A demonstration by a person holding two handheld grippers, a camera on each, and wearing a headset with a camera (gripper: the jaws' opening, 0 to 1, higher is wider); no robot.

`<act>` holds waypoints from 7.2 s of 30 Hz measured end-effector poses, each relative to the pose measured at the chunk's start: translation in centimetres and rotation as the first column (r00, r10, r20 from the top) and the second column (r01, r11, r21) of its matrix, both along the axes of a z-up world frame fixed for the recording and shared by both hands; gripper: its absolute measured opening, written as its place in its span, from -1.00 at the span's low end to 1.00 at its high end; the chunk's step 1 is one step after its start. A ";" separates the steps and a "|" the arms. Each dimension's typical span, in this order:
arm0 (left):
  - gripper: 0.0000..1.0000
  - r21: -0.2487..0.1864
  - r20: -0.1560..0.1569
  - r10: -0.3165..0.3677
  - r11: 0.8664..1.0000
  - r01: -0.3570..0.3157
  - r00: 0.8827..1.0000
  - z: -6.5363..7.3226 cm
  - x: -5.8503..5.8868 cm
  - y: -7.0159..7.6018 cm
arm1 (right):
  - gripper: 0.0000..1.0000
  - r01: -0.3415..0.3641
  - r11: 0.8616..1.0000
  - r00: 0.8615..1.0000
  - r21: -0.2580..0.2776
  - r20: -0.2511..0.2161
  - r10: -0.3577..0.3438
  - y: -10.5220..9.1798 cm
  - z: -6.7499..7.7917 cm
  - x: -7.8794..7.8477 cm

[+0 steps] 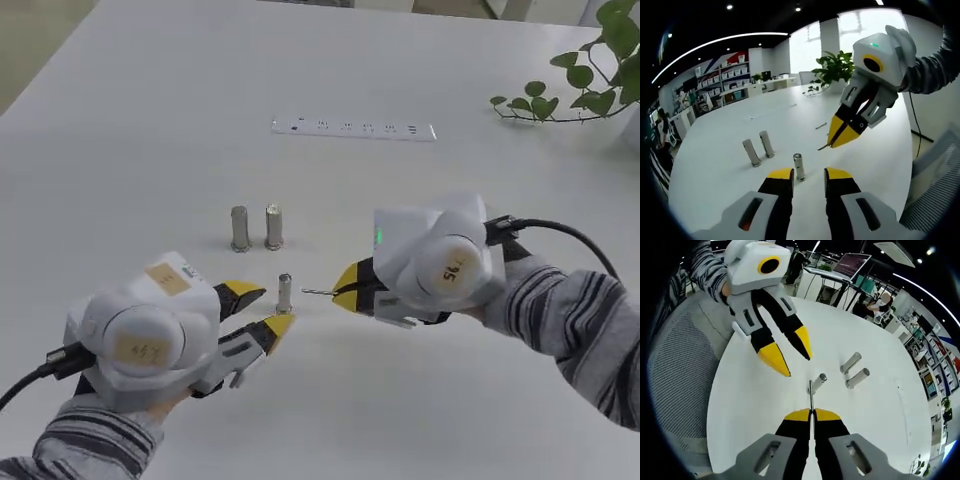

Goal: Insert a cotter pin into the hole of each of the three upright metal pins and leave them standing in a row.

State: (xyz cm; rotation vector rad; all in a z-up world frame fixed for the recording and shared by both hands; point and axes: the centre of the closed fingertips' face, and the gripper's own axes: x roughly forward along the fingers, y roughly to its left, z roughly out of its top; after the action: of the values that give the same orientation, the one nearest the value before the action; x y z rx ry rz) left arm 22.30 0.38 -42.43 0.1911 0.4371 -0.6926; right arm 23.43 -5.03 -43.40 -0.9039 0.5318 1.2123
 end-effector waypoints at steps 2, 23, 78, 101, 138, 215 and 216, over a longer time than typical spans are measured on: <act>-0.56 -0.006 -0.017 0.022 1.000 -0.023 1.000 -0.6 0.3 0.1 | -1.00 0.011 1.000 1.000 -0.011 0.006 -0.011 0.0 -0.4 0.4; -0.71 -0.032 -0.073 0.126 0.991 -0.128 0.989 -3.5 3.4 -1.0 | -1.00 0.024 1.000 1.000 -0.017 -0.016 -0.024 0.8 -1.9 2.3; -0.89 -0.015 -0.068 0.278 0.960 -0.279 0.958 -4.7 4.0 -1.0 | -1.00 -0.018 1.000 1.000 -0.025 0.002 0.018 3.8 -1.5 1.4; -0.90 -0.010 -0.078 0.344 0.938 -0.346 0.936 -5.0 4.0 -0.8 | -0.99 0.001 1.000 1.000 0.026 0.014 -0.001 4.5 -1.2 1.6; -0.90 0.043 -0.039 0.435 0.900 -0.433 0.900 -4.3 9.2 8.3 | -0.37 0.504 0.821 0.864 0.270 -0.180 -0.471 -3.7 -0.3 3.2; 0.32 -0.058 0.027 0.351 0.935 -0.349 0.936 -0.2 4.2 8.9 | -0.79 0.649 0.587 0.760 0.484 -0.367 -0.537 7.3 -2.4 12.6; 0.31 -0.058 0.027 0.352 0.935 -0.350 0.936 -0.2 4.2 8.9 | -0.79 0.650 0.584 0.759 0.487 -0.367 -0.538 7.3 -2.4 12.5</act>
State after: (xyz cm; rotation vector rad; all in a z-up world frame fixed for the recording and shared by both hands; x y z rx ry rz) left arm 26.45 9.27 -42.66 0.0719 0.4038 -0.3477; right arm 35.98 2.22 -45.81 -0.0302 0.5002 0.7407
